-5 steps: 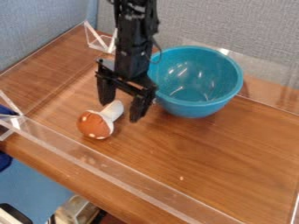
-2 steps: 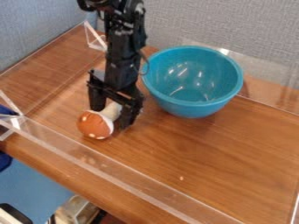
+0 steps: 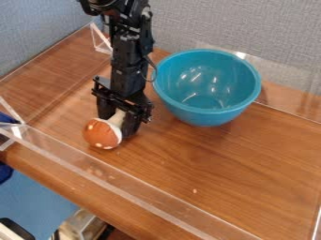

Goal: Put the mushroom in the blue bowl

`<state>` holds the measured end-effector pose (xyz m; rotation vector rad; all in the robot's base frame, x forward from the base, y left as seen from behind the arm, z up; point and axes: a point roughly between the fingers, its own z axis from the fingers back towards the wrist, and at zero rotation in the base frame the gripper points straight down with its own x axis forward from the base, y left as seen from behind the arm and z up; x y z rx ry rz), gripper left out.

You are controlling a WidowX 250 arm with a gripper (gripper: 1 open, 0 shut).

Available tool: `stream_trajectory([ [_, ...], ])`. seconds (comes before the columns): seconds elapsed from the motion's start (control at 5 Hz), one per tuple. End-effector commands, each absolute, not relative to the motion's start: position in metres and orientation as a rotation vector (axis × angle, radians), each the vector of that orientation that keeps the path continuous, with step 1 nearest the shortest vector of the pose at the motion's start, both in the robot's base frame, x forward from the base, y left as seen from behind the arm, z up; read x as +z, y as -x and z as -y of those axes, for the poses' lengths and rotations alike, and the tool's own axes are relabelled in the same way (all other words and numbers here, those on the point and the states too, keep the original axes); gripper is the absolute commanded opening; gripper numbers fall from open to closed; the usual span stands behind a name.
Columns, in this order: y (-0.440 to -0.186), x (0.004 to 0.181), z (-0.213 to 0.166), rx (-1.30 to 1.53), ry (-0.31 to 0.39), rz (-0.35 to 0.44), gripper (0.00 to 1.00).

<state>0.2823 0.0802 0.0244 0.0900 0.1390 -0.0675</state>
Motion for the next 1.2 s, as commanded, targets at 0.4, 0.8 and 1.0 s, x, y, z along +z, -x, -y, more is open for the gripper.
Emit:
stream_trajectory([
  [0.4,-0.2898,0.0337,-0.0903,-0.066,-0.079,-0.086,0.00],
  [0.8,-0.2909,0.0370,-0.0900,-0.076,-0.071,-0.074,0.00],
  [1.0,-0.2919,0.0382,-0.0898,-0.079,-0.068,-0.069,0.00],
])
